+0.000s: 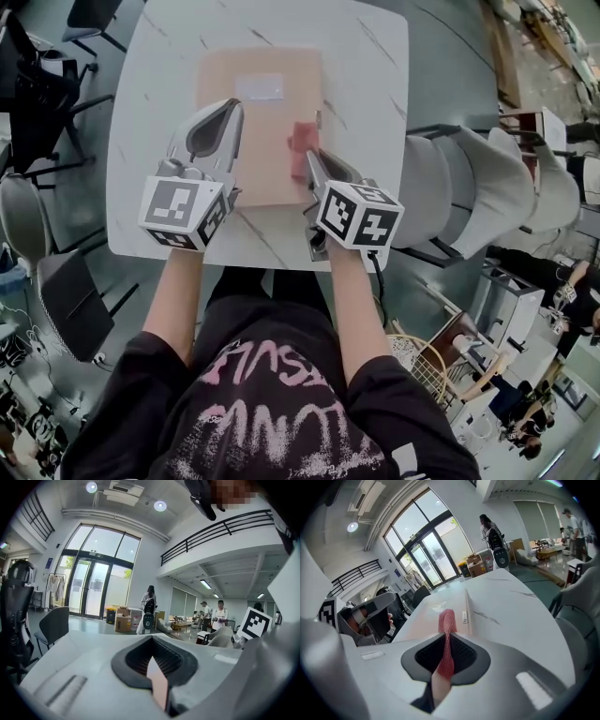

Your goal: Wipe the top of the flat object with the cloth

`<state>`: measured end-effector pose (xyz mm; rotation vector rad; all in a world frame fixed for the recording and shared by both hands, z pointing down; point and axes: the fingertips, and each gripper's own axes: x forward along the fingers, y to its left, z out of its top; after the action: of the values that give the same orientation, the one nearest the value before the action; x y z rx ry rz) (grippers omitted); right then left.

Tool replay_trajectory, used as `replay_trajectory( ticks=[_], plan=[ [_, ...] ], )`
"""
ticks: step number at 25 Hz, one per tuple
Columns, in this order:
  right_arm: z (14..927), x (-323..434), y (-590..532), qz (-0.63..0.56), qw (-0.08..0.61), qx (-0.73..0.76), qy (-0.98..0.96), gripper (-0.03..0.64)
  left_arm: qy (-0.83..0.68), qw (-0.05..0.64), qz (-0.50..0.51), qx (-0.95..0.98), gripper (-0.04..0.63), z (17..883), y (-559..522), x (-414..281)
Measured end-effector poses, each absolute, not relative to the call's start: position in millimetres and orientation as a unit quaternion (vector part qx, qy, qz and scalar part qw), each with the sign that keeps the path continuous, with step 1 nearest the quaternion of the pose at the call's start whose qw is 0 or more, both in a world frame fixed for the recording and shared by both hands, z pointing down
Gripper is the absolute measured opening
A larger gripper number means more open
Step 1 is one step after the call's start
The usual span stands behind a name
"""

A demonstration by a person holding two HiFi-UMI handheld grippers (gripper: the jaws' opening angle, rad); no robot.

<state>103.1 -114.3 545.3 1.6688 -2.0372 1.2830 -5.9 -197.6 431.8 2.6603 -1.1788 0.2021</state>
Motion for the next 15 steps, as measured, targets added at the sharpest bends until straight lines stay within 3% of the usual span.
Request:
replay_trajectory(
  ticks=[15],
  plan=[
    [502.8,111.0,-137.3,0.388,0.064,0.575,-0.718,0.051,-0.416,0.108,0.059,0.901,0.0,412.1,-199.5,-11.9]
  ],
)
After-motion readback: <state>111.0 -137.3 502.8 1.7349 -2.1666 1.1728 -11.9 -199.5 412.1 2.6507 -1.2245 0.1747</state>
